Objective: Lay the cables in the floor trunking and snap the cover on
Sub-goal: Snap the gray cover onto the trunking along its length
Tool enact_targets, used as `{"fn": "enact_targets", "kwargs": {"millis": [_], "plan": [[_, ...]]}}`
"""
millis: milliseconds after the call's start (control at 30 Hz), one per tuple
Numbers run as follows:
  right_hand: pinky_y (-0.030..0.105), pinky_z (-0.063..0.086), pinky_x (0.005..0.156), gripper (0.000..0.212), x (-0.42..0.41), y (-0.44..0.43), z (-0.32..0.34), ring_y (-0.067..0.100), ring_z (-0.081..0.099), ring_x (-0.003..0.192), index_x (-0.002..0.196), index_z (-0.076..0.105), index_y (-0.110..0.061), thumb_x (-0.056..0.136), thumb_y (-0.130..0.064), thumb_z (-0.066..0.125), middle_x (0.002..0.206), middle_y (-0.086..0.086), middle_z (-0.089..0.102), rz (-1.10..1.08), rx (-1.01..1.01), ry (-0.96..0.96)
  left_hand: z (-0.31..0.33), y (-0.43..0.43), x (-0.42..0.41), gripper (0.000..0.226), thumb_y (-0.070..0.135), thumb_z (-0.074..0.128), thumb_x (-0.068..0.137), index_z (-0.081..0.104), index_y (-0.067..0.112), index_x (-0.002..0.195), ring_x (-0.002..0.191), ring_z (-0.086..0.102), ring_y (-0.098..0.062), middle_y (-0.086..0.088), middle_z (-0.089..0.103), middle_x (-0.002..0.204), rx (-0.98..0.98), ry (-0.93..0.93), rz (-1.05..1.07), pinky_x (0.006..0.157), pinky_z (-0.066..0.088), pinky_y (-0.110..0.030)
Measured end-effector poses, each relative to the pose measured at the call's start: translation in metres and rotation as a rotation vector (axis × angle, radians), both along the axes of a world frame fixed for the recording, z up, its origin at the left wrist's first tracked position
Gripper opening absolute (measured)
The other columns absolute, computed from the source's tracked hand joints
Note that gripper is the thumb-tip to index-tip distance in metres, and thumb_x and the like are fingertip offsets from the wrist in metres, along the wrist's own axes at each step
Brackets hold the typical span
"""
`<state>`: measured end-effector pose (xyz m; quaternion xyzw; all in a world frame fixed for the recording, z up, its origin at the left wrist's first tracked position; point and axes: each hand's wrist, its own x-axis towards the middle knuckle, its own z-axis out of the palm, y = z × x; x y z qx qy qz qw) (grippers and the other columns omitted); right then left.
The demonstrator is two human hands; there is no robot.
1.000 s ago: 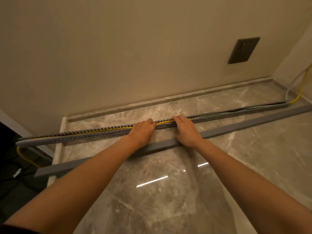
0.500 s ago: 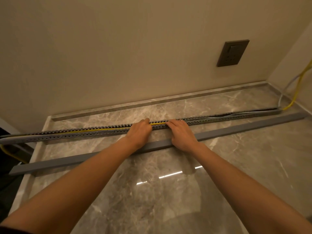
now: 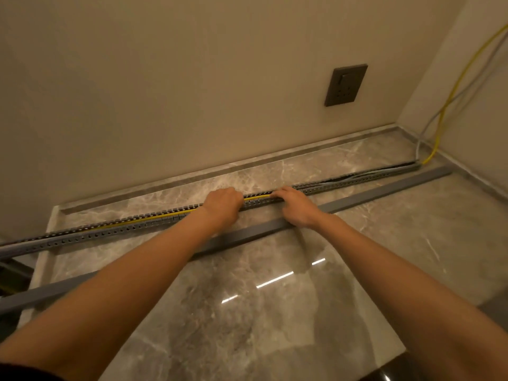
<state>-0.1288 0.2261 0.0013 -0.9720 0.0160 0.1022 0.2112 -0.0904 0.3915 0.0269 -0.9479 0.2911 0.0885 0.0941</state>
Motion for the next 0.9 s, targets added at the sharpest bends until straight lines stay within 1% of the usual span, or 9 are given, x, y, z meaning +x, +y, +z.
{"fn": "enact_targets", "kwargs": {"millis": [100, 200, 300, 367, 433, 500, 667, 800, 900], "plan": [[0.038, 0.032, 0.11, 0.051, -0.018, -0.036, -0.005, 0.03, 0.038, 0.133, 0.136, 0.044, -0.008, 0.086, 0.0, 0.05, 0.141, 0.014, 0.042, -0.095, -0.122, 0.014, 0.001, -0.026, -0.008, 0.028, 0.016, 0.045, 0.096, 0.055, 0.0, 0.118, 0.111, 0.057, -0.036, -0.02, 0.058, 0.122, -0.099, -0.016, -0.102, 0.088, 0.048, -0.041], [0.042, 0.028, 0.113, 0.046, -0.032, -0.062, -0.013, 0.029, 0.04, 0.132, 0.134, 0.046, -0.01, 0.088, -0.006, 0.049, 0.14, 0.012, 0.045, -0.157, -0.265, 0.035, -0.012, -0.056, -0.024, 0.039, 0.031, 0.051, 0.095, 0.052, 0.001, 0.119, 0.119, 0.051, -0.036, -0.02, 0.053, 0.129, -0.176, 0.119, -0.152, 0.094, 0.044, -0.042], [0.046, 0.019, 0.117, 0.052, -0.048, -0.079, -0.021, 0.029, 0.036, 0.136, 0.139, 0.035, -0.009, 0.09, -0.005, 0.048, 0.146, 0.011, 0.036, -0.228, -0.291, 0.056, -0.032, -0.081, -0.036, 0.043, 0.03, 0.057, 0.091, 0.049, 0.002, 0.121, 0.121, 0.048, -0.034, -0.018, 0.048, 0.131, -0.199, 0.18, -0.166, 0.097, 0.042, -0.04], [0.046, 0.021, 0.117, 0.054, -0.051, -0.086, -0.026, 0.03, 0.036, 0.136, 0.142, 0.03, -0.007, 0.09, -0.004, 0.047, 0.149, 0.012, 0.032, -0.244, -0.277, 0.016, -0.04, -0.095, -0.038, 0.045, 0.028, 0.058, 0.09, 0.046, 0.003, 0.125, 0.121, 0.047, -0.034, -0.018, 0.047, 0.131, -0.218, 0.176, -0.153, 0.098, 0.041, -0.041], [0.043, 0.031, 0.112, 0.047, -0.046, -0.093, -0.031, 0.031, 0.042, 0.13, 0.137, 0.039, -0.006, 0.09, -0.002, 0.045, 0.143, 0.014, 0.038, -0.212, -0.255, -0.042, -0.042, -0.109, -0.039, 0.047, 0.026, 0.058, 0.09, 0.042, 0.003, 0.128, 0.123, 0.045, -0.034, -0.019, 0.045, 0.132, -0.221, 0.162, -0.151, 0.099, 0.041, -0.043], [0.042, 0.036, 0.107, 0.04, -0.039, -0.103, -0.034, 0.033, 0.046, 0.124, 0.129, 0.048, -0.006, 0.09, -0.001, 0.044, 0.135, 0.016, 0.045, -0.171, -0.231, -0.069, -0.042, -0.126, -0.04, 0.049, 0.026, 0.058, 0.09, 0.041, 0.003, 0.129, 0.124, 0.044, -0.035, -0.02, 0.044, 0.133, -0.214, 0.16, -0.152, 0.1, 0.04, -0.043], [0.042, 0.03, 0.109, 0.034, -0.029, -0.158, -0.034, 0.03, 0.044, 0.125, 0.124, 0.051, -0.009, 0.091, -0.012, 0.051, 0.132, 0.013, 0.048, -0.08, -0.266, -0.044, -0.042, -0.174, -0.036, 0.047, 0.026, 0.057, 0.091, 0.043, 0.0, 0.128, 0.125, 0.043, -0.035, -0.021, 0.044, 0.134, -0.218, 0.165, -0.055, 0.101, 0.039, -0.042], [0.043, 0.028, 0.112, 0.05, -0.022, -0.219, -0.022, 0.028, 0.042, 0.127, 0.13, 0.048, -0.012, 0.088, -0.036, 0.06, 0.134, 0.01, 0.046, 0.003, -0.36, 0.044, -0.022, -0.208, -0.023, 0.049, 0.031, 0.064, 0.086, 0.05, 0.002, 0.124, 0.119, 0.052, -0.033, -0.018, 0.053, 0.129, -0.107, 0.213, 0.02, 0.097, 0.045, -0.04], [0.044, 0.02, 0.116, 0.054, -0.016, -0.262, -0.016, 0.027, 0.037, 0.134, 0.137, 0.041, -0.015, 0.088, -0.032, 0.059, 0.142, 0.009, 0.04, 0.087, -0.401, 0.085, -0.015, -0.232, -0.018, 0.04, 0.022, 0.066, 0.086, 0.054, 0.004, 0.12, 0.113, 0.056, -0.031, -0.016, 0.057, 0.125, -0.057, 0.195, 0.105, 0.095, 0.048, -0.038]]}}
